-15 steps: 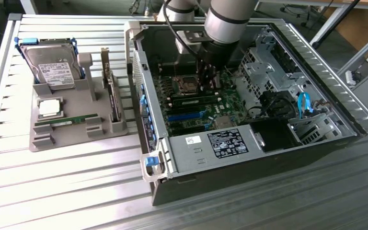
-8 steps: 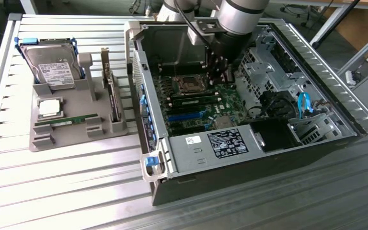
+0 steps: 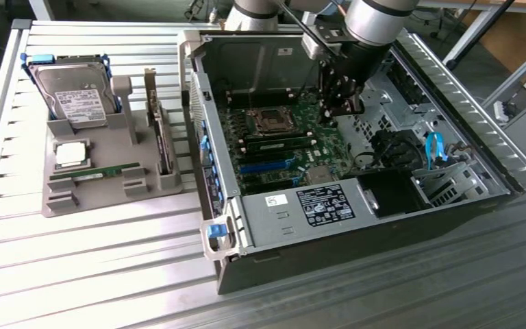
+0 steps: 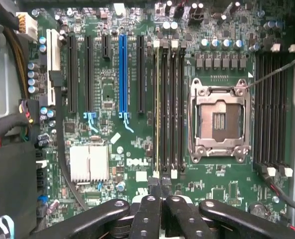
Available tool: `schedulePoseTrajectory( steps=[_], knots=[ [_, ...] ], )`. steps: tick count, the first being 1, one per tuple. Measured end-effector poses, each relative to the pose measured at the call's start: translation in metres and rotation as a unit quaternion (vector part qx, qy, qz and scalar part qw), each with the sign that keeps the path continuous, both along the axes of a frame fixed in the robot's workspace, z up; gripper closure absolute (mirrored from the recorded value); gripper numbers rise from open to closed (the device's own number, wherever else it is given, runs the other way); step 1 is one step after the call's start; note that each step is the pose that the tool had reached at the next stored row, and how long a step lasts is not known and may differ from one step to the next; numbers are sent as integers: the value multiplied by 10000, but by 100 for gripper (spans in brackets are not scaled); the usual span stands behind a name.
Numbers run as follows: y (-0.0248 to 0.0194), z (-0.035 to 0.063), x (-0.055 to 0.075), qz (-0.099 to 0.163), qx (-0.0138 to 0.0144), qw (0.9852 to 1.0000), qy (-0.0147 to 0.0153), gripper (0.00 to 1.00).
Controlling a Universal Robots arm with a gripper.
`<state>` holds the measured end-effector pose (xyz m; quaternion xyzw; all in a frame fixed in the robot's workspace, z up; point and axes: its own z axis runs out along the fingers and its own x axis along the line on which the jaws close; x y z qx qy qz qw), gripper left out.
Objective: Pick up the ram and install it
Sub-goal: 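Insert the ram into the slot, then press down the ram until it locks into place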
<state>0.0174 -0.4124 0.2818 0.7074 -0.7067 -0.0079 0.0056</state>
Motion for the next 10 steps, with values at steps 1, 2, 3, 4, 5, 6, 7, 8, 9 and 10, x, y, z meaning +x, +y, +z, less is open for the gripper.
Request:
schedulePoseTrajectory(
  steps=[1,2,3,4,5,6,7,8,9,10],
  knots=[
    [0,0,0,0,0,10000,0,91],
    [-1,1,0,0,-1,10000,0,91],
    [0,1,0,0,-1,10000,1,91],
    [0,1,0,0,-1,10000,1,91],
    [0,1,0,0,-1,10000,1,91],
    [0,-3,-6,0,-2,10000,1,91],
    [0,-35,-20,0,-1,10000,1,91],
    [0,-68,-29,0,-1,10000,1,91],
    [0,-97,-34,0,-1,10000,1,91],
    [0,-136,-40,0,-2,10000,1,91]
  ],
)
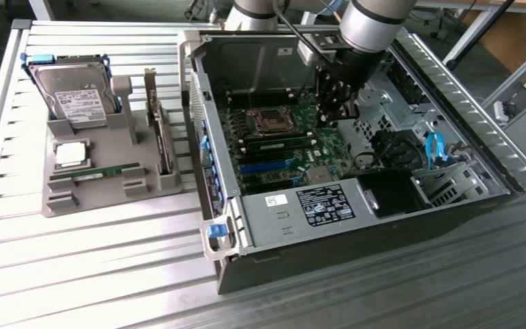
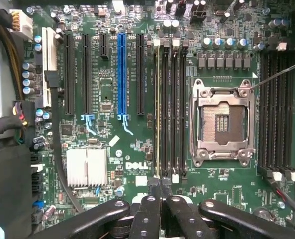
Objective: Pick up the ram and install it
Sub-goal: 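Press down the ram until it locks into place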
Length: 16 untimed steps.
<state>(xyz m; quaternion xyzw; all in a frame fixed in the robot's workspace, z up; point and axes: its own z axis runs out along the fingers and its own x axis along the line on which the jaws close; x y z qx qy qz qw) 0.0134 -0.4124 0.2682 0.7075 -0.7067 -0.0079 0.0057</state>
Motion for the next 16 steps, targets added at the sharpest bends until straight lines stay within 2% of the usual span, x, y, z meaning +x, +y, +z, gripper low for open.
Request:
schedulePoseTrajectory(
  steps=[4,12,13,14,16],
  knots=[
    [0,-82,-11,0,1,10000,0,91],
    [0,-337,-12,-1,0,10000,0,91],
    [-1,-353,-12,-1,3,10000,0,91],
    [0,-357,-12,-1,30,10000,0,91],
    [-1,-359,-12,-1,30,10000,0,91]
  ],
)
